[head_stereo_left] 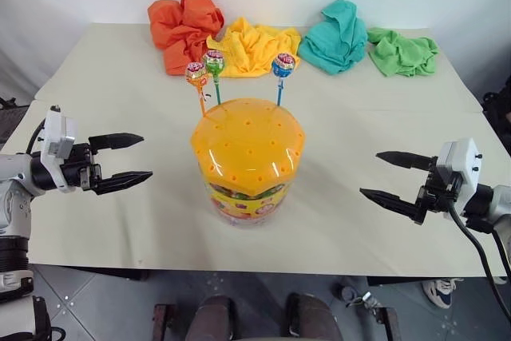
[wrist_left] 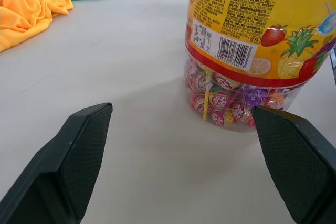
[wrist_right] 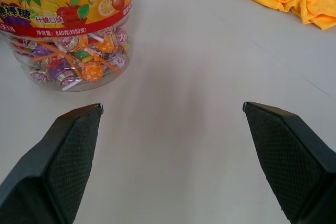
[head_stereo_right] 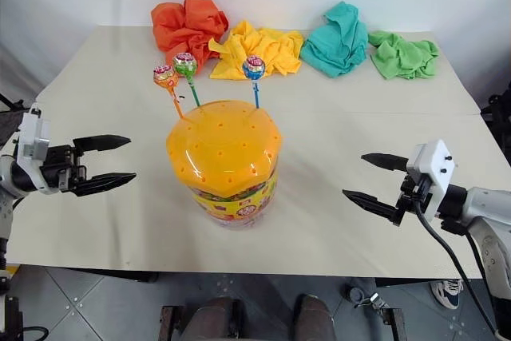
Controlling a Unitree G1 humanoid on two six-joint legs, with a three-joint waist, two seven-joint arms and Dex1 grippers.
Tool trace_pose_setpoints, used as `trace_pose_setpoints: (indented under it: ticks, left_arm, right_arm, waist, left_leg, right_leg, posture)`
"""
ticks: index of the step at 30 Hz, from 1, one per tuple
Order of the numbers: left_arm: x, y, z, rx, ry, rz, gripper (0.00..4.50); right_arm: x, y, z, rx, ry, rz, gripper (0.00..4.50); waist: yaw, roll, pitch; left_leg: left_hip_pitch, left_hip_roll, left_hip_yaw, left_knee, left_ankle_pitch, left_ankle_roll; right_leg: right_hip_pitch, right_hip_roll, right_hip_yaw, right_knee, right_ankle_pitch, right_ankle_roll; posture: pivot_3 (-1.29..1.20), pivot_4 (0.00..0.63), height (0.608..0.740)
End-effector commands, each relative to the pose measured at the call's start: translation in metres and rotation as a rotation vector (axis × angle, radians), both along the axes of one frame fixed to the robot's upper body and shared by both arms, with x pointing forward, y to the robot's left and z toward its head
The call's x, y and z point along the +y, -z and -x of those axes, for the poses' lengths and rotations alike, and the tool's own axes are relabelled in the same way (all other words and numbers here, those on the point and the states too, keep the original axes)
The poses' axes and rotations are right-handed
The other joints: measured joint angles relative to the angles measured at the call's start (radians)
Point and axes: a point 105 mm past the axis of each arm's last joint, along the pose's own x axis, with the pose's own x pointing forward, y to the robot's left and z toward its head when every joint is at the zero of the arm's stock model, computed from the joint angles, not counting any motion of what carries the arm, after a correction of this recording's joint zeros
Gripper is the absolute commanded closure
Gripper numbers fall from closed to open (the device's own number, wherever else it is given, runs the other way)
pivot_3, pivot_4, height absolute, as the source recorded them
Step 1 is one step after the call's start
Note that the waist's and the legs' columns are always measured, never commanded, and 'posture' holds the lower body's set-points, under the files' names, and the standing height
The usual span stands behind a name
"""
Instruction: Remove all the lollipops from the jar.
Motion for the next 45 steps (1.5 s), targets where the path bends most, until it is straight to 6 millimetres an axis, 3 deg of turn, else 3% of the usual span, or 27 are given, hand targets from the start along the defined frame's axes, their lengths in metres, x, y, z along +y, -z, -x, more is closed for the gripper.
trace_pose_setpoints:
  ticks: [1,12,17,25,34,44,45]
  left_arm:
    - [0.000,-0.010,0.004,-0.032,0.024,0.018,0.00]
    - [0.008,-0.024,0.004,-0.009,-0.122,0.035,0.00]
    - [0.004,-0.050,0.018,-0.090,-0.084,-0.004,0.00]
    - [-0.040,-0.092,0.024,-0.218,0.103,0.003,0.00]
    - [-0.083,-0.103,0.008,-0.179,0.282,0.025,0.00]
    - [-0.110,-0.118,-0.012,-0.222,0.366,0.156,0.00]
    - [-0.110,-0.120,-0.015,-0.227,0.352,0.180,0.19]
  right_arm:
    - [0.003,-0.011,0.002,-0.036,-0.016,-0.001,0.02]
    - [0.004,-0.025,0.001,-0.059,-0.033,-0.014,0.02]
    - [0.009,-0.043,0.007,-0.084,-0.068,-0.040,0.02]
    - [0.020,-0.071,0.023,-0.111,-0.161,-0.082,0.02]
    - [0.049,-0.108,0.041,-0.176,-0.310,-0.152,0.02]
    - [0.056,-0.109,0.042,-0.192,-0.301,-0.166,0.02]
    - [0.055,-0.109,0.042,-0.194,-0.294,-0.166,0.01]
  waist:
    - [0.000,0.000,0.000]
    - [0.002,0.000,0.000]
    - [0.002,-0.001,0.000]
    - [0.010,-0.001,0.001]
    - [0.008,-0.002,0.001]
    - [0.009,-0.005,0.003]
    - [0.009,-0.005,0.003]
  left_leg:
    - [0.000,0.000,0.000,0.000,0.000,0.000]
    - [0.000,0.000,0.000,0.001,0.000,0.000]
    - [0.000,0.000,0.000,0.001,0.000,0.000]
    - [-0.001,0.000,-0.001,0.004,0.000,0.000]
    - [-0.002,0.001,-0.001,0.007,0.000,0.000]
    - [-0.003,0.001,-0.001,0.009,-0.001,0.001]
    - [-0.003,0.001,-0.001,0.009,-0.001,0.001]
  right_leg:
    - [0.000,0.000,0.000,0.000,0.000,0.000]
    - [0.000,0.000,0.000,0.001,0.000,0.000]
    - [0.000,0.000,0.000,0.001,0.000,0.000]
    - [0.000,0.000,0.000,0.001,0.000,0.000]
    - [0.000,0.001,0.000,0.003,0.000,0.000]
    - [0.000,0.001,0.000,0.003,0.000,0.001]
    - [0.000,0.001,0.000,0.003,0.000,0.000]
  posture:
    - [0.00,0.150,0.740]
    - [0.00,0.150,0.740]
    - [0.00,0.150,0.740]
    - [0.00,0.150,0.740]
    - [0.00,0.150,0.740]
    - [0.00,0.150,0.740]
    - [0.00,0.150,0.740]
